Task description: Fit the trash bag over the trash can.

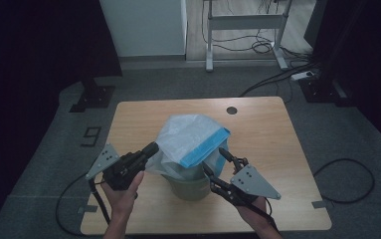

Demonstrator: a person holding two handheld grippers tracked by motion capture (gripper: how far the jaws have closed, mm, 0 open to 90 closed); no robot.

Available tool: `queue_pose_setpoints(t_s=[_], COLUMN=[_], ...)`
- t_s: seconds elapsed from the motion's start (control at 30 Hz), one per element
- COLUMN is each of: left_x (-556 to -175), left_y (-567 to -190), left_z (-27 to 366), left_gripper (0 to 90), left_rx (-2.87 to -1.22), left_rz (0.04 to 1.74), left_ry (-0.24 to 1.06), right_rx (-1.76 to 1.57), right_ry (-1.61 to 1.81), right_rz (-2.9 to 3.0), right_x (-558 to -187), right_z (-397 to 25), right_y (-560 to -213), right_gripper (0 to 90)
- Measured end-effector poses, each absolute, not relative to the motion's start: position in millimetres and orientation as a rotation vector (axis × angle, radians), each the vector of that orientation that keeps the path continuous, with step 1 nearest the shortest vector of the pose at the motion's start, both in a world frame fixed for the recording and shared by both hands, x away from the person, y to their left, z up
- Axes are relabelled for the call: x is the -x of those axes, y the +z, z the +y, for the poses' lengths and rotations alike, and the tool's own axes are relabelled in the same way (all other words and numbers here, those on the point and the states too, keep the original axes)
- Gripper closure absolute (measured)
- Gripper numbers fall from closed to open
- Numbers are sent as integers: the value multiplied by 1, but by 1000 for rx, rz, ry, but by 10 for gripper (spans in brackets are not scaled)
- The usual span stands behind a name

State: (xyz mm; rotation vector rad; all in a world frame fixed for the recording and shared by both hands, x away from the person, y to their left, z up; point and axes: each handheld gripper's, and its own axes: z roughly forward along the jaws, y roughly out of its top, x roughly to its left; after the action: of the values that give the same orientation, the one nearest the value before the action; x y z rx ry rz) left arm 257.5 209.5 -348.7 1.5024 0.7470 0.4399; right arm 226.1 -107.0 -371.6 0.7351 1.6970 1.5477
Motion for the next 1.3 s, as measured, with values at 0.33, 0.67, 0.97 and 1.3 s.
queue_pose_setpoints(t_s=[0.33, 0.67, 0.97, 1.3], left_x=[-255, -250, -246, -247], left_y=[-352, -358, -364, -371], left_z=[216, 220, 230, 236], left_gripper=[900, 900, 900, 900], left_rx=[-1488, -1465, -1439, -1429], left_rz=[755, 765, 774, 794], left_ry=[421, 420, 391, 381], right_rx=[-853, -959, -1066, -1093], right_ry=[1538, 1552, 1542, 1552], right_rz=[1704, 1701, 1718, 1736], right_x=[-231, -238, -260, -275], right_z=[-124, -133, -136, -131], right_y=[-385, -387, -400, -400], right_gripper=[412, 429, 448, 462])
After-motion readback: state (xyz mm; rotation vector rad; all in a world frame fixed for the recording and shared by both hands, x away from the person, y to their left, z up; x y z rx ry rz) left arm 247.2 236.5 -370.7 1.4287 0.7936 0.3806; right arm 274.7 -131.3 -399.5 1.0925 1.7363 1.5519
